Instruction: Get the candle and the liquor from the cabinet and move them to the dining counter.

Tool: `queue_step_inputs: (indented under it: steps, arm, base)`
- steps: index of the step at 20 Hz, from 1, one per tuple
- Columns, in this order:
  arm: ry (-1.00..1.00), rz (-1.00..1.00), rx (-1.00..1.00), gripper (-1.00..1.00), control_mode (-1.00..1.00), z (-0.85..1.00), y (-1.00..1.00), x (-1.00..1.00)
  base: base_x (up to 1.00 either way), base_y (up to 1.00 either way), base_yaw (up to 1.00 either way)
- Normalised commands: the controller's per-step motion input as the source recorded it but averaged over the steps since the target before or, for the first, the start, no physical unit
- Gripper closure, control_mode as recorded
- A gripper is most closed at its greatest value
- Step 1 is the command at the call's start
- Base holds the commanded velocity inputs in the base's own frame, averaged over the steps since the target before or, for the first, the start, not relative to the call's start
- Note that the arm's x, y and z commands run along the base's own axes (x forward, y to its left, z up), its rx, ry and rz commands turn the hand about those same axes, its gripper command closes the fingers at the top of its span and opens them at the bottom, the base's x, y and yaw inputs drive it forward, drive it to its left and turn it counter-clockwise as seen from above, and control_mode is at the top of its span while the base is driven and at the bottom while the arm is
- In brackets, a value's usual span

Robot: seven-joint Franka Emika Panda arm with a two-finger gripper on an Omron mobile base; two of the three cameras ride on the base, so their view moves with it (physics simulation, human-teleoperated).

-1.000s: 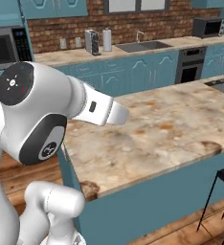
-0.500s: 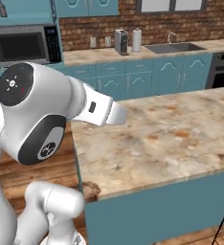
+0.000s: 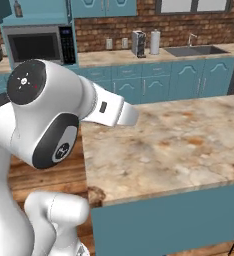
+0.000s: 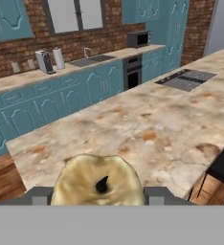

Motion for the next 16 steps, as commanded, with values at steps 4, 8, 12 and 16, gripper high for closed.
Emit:
queue_step_inputs:
  steps: [4,8,12,16]
  arm:
    - [0.0,0.0,0.0,1.0,1.0,0.0,0.0,0.0]
    - [0.0,0.0,0.0,1.0,1.0,0.0,0.0,0.0]
    - [0.0,0.0,0.0,1.0,1.0,0.0,0.0,0.0]
    - [0.0,0.0,0.0,1.0,1.0,0.0,0.0,0.0]
  base:
    - [-0.6,-0.6,0.0]
    - [-0.3,-0.76,0.0]
    - [-0.67,-0.56,0.0]
    - [-0.78,-0.45,0.0]
